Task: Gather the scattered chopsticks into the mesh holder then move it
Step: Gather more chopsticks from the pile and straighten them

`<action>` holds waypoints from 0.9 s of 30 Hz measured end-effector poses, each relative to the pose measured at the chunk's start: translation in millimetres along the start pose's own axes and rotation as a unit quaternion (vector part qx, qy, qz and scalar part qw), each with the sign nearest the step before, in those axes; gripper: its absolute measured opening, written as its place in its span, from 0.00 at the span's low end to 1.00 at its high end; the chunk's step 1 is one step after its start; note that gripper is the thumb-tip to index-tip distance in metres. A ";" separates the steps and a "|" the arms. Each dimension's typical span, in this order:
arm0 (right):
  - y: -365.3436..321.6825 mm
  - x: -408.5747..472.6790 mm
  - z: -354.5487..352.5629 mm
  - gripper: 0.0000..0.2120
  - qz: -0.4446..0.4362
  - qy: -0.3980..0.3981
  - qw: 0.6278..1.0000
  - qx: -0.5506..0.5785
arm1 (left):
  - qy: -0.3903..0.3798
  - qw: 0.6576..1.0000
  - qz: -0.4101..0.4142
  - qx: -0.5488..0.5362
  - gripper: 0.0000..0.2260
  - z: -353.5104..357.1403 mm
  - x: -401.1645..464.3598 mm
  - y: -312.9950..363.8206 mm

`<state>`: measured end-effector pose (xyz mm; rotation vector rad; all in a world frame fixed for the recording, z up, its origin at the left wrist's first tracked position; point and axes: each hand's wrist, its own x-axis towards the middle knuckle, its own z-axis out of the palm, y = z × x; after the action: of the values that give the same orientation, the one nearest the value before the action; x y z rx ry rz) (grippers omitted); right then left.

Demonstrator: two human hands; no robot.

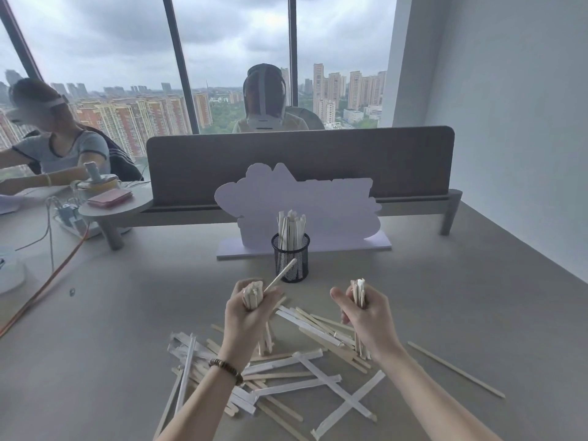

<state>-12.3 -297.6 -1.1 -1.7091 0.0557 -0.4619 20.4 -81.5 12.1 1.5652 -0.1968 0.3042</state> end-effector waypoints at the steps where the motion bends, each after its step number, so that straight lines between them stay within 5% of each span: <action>1: 0.4 0.4 0.0 0.24 0.001 0.000 1.000 0.001 | 0.007 1.000 0.001 0.016 0.14 -1.2 0.4 -3.7; 6: -1.3 1.1 -0.8 0.23 -0.001 0.014 1.000 0.006 | 0.016 0.993 0.025 0.116 0.17 -6.8 1.4 -7.0; 17: -4.8 -1.2 -1.4 0.21 -0.005 0.000 1.000 0.007 | 0.016 1.000 -0.003 0.000 0.02 1.4 2.1 0.0; 27: -22.4 1.1 -1.4 0.26 0.003 0.049 0.997 0.065 | 0.027 0.998 -0.020 -0.044 0.22 2.5 7.5 7.0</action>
<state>-16.7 -294.8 20.8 -1.5574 0.1003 -0.5328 25.5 -83.7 21.1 1.4708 -0.1346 0.3027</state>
